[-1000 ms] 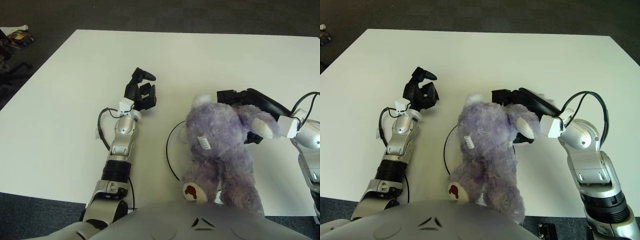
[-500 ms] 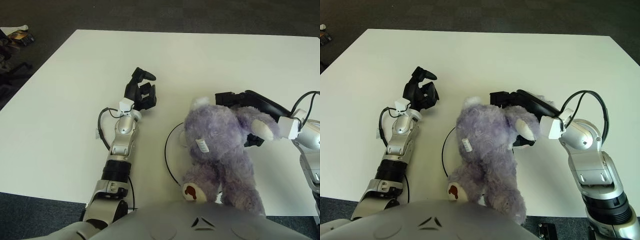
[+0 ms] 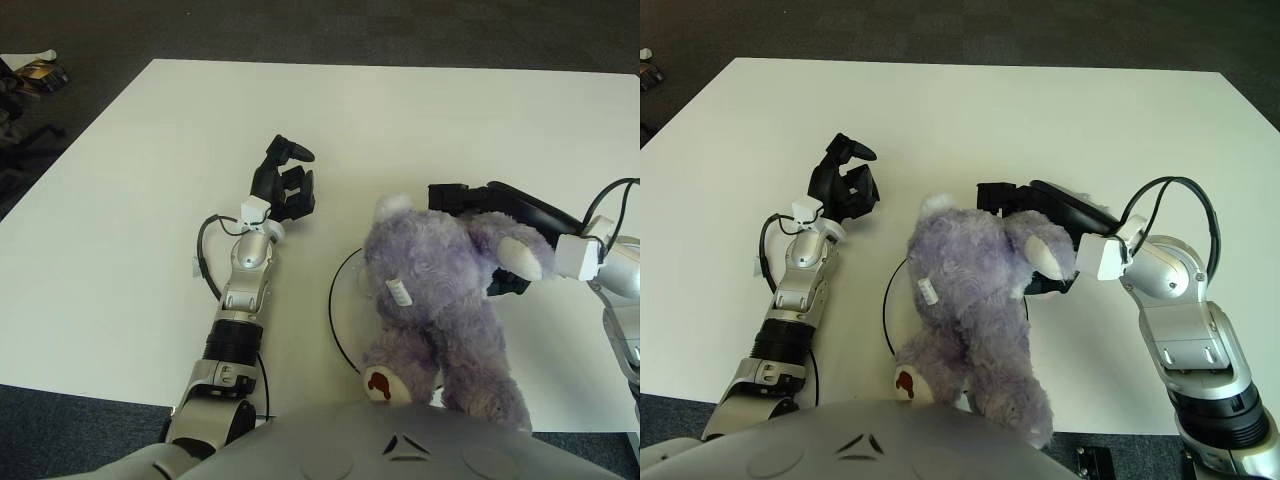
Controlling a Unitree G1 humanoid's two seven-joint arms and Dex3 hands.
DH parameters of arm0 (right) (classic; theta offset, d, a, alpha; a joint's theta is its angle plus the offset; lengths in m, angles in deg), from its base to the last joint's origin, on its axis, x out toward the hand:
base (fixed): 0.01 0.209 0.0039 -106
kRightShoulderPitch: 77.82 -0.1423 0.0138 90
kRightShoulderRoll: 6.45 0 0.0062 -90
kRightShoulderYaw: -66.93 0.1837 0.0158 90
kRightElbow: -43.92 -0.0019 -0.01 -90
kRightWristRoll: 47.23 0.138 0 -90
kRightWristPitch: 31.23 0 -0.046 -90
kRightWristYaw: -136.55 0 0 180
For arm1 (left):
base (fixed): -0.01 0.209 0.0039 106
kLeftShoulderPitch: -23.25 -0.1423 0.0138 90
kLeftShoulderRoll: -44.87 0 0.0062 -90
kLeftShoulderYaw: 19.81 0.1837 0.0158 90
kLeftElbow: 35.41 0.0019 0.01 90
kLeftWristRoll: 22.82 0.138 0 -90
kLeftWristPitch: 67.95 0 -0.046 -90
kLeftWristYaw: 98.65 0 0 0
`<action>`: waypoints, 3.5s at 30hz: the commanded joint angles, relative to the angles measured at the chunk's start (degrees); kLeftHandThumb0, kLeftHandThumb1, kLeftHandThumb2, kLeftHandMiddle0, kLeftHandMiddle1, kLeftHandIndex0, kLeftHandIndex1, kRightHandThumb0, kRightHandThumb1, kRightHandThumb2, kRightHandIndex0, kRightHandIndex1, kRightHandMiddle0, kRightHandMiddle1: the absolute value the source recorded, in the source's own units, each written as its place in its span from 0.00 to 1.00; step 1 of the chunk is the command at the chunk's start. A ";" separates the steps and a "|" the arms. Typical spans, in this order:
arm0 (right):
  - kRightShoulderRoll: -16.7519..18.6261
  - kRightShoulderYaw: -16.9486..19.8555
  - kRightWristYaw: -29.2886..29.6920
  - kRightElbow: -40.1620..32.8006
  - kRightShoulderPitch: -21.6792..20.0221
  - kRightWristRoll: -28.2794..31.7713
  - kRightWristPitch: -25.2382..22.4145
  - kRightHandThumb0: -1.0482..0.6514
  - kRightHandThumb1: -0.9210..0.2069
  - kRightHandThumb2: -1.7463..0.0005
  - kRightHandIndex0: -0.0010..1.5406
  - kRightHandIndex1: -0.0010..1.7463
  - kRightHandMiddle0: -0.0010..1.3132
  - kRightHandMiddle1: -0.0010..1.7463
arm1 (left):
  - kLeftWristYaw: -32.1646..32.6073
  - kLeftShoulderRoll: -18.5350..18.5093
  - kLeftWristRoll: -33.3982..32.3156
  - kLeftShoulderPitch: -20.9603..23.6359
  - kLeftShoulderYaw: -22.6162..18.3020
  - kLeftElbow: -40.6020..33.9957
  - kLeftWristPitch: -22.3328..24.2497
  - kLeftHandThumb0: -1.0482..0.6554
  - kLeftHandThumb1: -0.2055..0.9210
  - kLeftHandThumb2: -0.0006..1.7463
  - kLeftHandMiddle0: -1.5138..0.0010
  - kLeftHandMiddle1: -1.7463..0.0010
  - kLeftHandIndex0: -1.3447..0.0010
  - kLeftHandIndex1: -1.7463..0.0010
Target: Put the doll into the plate.
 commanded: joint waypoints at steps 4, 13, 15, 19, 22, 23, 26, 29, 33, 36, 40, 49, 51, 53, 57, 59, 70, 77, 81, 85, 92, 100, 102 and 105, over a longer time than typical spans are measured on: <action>0.17 0.52 -0.77 -0.04 0.05 2.29 3.34 0.61 0.36 0.40 0.26 0.98 0.29 0.96 | 0.03 0.39 -0.16 -3.38 0.24 2.43 0.30 0.38 0.73 0.54 0.29 0.00 0.71 0.00; -0.98 2.09 -2.23 0.66 -0.51 4.34 4.29 0.38 0.50 0.44 0.19 0.60 0.08 0.75 | 0.08 0.30 0.11 -3.24 0.37 2.83 -0.17 0.38 0.73 0.53 0.30 0.00 0.71 0.00; -1.25 2.29 -2.54 0.62 -0.59 4.62 4.07 0.37 0.51 0.43 0.18 0.55 0.06 0.72 | 0.00 0.29 0.02 -3.23 0.37 2.82 -0.08 0.38 0.73 0.53 0.30 0.00 0.71 0.00; -2.05 2.47 -2.85 0.20 -0.71 4.30 2.76 0.36 0.52 0.42 0.18 0.47 0.04 0.69 | -0.18 0.31 -0.27 -3.24 0.33 2.79 0.10 0.38 0.73 0.53 0.31 0.00 0.71 0.00; -2.48 2.58 -2.78 0.26 -0.76 3.79 2.28 0.35 0.51 0.43 0.17 0.43 0.04 0.68 | -0.13 0.41 -0.27 -3.16 0.40 2.92 0.15 0.38 0.73 0.53 0.31 0.00 0.72 0.00; -2.60 2.56 -2.69 0.18 -0.77 3.51 1.86 0.34 0.51 0.43 0.17 0.42 0.03 0.68 | -0.14 0.41 -0.28 -3.15 0.41 2.94 0.16 0.38 0.73 0.53 0.31 0.00 0.72 0.00; -2.84 2.49 -2.46 -0.10 -0.81 3.12 0.83 0.34 0.50 0.44 0.17 0.39 0.03 0.67 | -0.15 0.40 -0.29 -3.14 0.42 2.95 0.16 0.38 0.73 0.53 0.31 0.00 0.72 0.00; -3.31 2.49 -2.30 -0.30 -1.16 2.71 -0.54 0.33 0.49 0.45 0.17 0.38 0.03 0.66 | -0.15 0.38 -0.29 -3.13 0.43 2.97 0.11 0.38 0.73 0.53 0.31 0.00 0.72 0.00; -3.93 2.45 -1.82 -0.62 -1.65 1.35 -2.33 0.32 0.48 0.46 0.17 0.36 0.02 0.66 | -0.10 0.38 -0.23 -3.16 0.47 2.97 -0.04 0.38 0.73 0.53 0.31 0.00 0.72 0.00; -3.65 2.30 -1.50 0.03 -1.93 1.24 -3.61 0.31 0.47 0.47 0.17 0.35 0.01 0.66 | -0.12 0.38 -0.21 -3.21 0.54 2.92 -0.11 0.38 0.73 0.53 0.31 0.00 0.72 0.00; -3.18 2.29 -1.78 -0.24 -2.16 2.91 -6.17 0.31 0.46 0.47 0.16 0.34 0.00 0.66 | -0.26 0.40 -0.37 -3.21 0.56 2.80 0.11 0.38 0.73 0.53 0.31 0.00 0.72 0.00; -2.92 2.42 -1.25 -0.17 -2.57 3.52 -7.18 0.31 0.46 0.47 0.15 0.33 0.01 0.66 | 0.19 0.46 -0.01 -3.19 0.59 2.87 -0.18 0.38 0.73 0.53 0.31 0.00 0.71 0.00; -2.91 2.60 -1.10 -0.05 -2.63 3.37 -6.70 0.31 0.46 0.47 0.14 0.33 0.00 0.66 | 0.41 0.45 0.30 -3.12 0.65 2.96 -0.41 0.38 0.73 0.53 0.30 0.00 0.71 0.00; -3.01 2.96 -1.16 0.19 -2.79 3.52 -6.33 0.31 0.46 0.47 0.14 0.33 0.00 0.66 | 0.55 0.46 0.51 -3.05 0.71 3.03 -0.59 0.38 0.72 0.54 0.30 0.00 0.71 0.00; -3.55 3.98 -1.70 0.83 -3.20 3.95 -5.34 0.31 0.46 0.47 0.14 0.33 0.00 0.65 | 0.50 0.51 0.56 -2.91 0.70 3.30 -0.89 0.38 0.72 0.54 0.29 0.00 0.71 0.00; -3.93 4.43 -2.17 1.20 -3.49 4.17 -4.56 0.31 0.45 0.47 0.14 0.33 0.00 0.64 | 0.45 0.50 0.54 -2.89 0.73 3.32 -0.89 0.38 0.72 0.55 0.29 0.00 0.71 0.00; -6.04 6.49 -4.90 2.19 -6.37 8.77 -9.40 0.34 0.51 0.45 0.13 0.32 0.00 0.62 | 0.24 0.51 0.28 -2.76 0.72 3.39 -0.53 0.38 0.71 0.55 0.29 0.00 0.71 0.00; -6.32 8.06 -5.03 3.68 -8.79 12.17 -12.85 0.34 0.55 0.43 0.13 0.33 0.00 0.63 | 0.77 0.55 0.77 -2.76 0.76 3.43 -0.77 0.38 0.71 0.55 0.29 0.00 0.70 0.00; -6.64 11.54 -6.40 7.17 -9.31 15.37 -12.38 0.32 0.55 0.43 0.15 0.34 0.00 0.63 | 1.15 0.56 1.18 -2.82 0.84 3.48 -1.15 0.38 0.71 0.55 0.29 0.00 0.70 0.00; -7.14 13.27 -8.09 11.81 -11.25 17.37 -9.91 0.30 0.55 0.45 0.16 0.34 0.00 0.63 | 1.10 0.59 1.33 -2.93 0.89 3.46 -1.26 0.38 0.71 0.55 0.29 0.00 0.70 0.00; -9.47 12.05 -14.94 24.54 -21.39 22.71 -8.75 0.32 0.57 0.44 0.14 0.34 0.01 0.64 | 0.82 0.53 1.24 -2.83 0.89 3.85 -1.70 0.38 0.71 0.55 0.29 0.00 0.70 0.00; -10.45 11.80 -14.58 27.82 -19.05 19.41 -6.94 0.45 0.56 0.25 0.25 0.61 0.05 0.78 | 1.08 0.59 1.41 -2.72 0.92 3.99 -1.84 0.38 0.71 0.55 0.29 0.00 0.70 0.00; -8.87 11.86 -9.62 24.09 -18.21 17.33 -7.25 0.64 0.44 0.33 0.26 0.80 0.05 0.78 | 1.33 0.57 1.74 -2.70 0.95 4.03 -1.91 0.38 0.71 0.55 0.28 0.00 0.70 0.00; -8.18 12.26 -8.61 25.41 -19.27 19.02 -8.46 0.59 0.49 0.36 0.13 0.71 0.04 0.76 | 1.26 0.52 1.88 -2.64 0.96 3.94 -1.63 0.38 0.72 0.55 0.29 0.00 0.71 0.00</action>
